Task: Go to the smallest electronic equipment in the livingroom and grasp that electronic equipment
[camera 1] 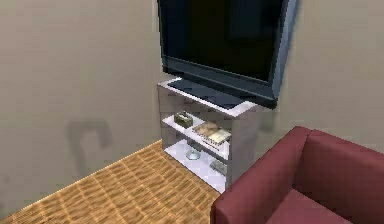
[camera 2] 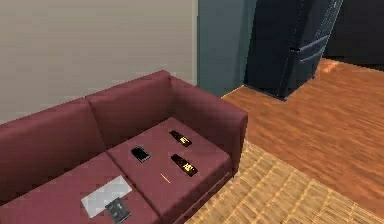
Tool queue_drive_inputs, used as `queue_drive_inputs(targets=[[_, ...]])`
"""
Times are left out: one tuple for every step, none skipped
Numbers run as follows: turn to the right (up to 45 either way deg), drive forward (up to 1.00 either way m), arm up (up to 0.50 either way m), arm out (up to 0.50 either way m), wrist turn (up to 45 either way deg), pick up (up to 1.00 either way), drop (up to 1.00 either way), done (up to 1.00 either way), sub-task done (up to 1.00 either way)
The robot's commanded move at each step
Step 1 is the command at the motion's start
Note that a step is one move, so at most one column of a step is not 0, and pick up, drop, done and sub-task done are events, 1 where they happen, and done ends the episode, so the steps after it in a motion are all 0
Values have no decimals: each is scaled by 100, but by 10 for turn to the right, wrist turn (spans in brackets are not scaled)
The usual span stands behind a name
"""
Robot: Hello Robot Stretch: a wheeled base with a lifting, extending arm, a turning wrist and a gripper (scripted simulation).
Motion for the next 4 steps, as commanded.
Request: queue_drive_inputs(targets=[[-150,0,0,0,0,0,0,0,0],[450,0,0,0,0,0,0,0,0],[420,0,0,0,0,0,0,0,0],[0,30,0,0,0,0,0,0,0]])
